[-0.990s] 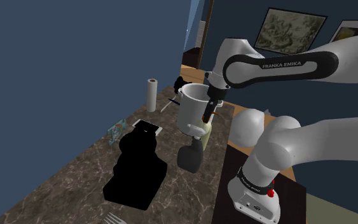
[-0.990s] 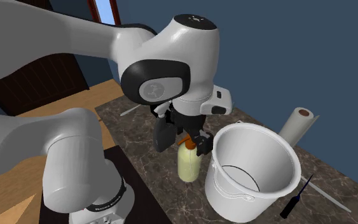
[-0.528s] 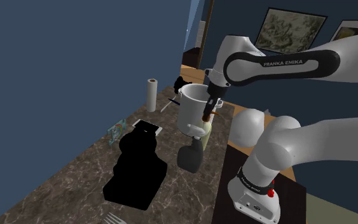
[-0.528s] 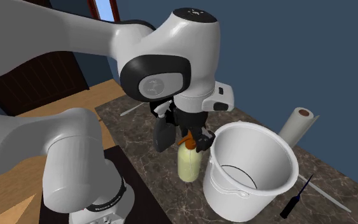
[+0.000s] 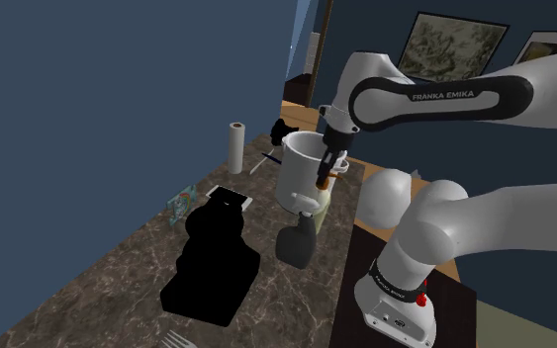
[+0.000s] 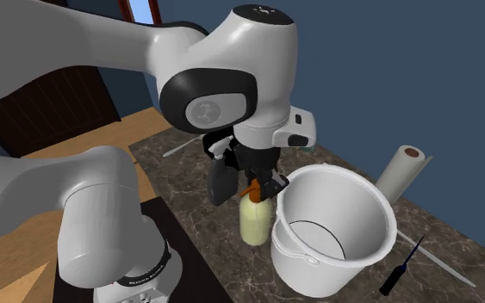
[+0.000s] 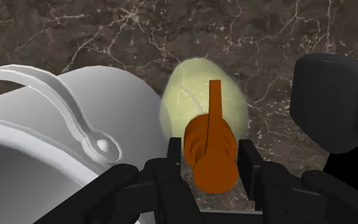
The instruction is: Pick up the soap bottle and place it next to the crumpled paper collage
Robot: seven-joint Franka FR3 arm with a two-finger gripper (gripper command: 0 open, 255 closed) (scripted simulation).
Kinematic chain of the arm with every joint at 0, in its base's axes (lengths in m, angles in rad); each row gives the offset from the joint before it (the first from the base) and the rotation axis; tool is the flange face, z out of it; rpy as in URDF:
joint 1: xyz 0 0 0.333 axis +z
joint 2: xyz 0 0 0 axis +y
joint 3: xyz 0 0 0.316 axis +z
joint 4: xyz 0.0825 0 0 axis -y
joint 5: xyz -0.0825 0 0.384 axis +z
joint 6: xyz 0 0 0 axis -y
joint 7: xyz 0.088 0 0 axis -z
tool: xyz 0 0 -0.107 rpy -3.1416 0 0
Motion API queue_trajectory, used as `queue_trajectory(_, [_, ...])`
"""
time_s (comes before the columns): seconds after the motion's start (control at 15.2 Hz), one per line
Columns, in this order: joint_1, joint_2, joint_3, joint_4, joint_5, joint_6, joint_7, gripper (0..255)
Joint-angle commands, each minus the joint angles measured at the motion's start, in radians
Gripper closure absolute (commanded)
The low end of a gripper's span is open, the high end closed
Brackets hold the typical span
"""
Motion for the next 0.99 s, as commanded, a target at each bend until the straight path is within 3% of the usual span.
queue_trajectory(0.0, [-0.004, 0.002, -0.001, 0.006, -0.004, -0.027, -0.001, 255])
queue_trajectory(0.92, [0.002, -0.013, 0.010, 0.187, 0.006, -0.224, 0.003, 255])
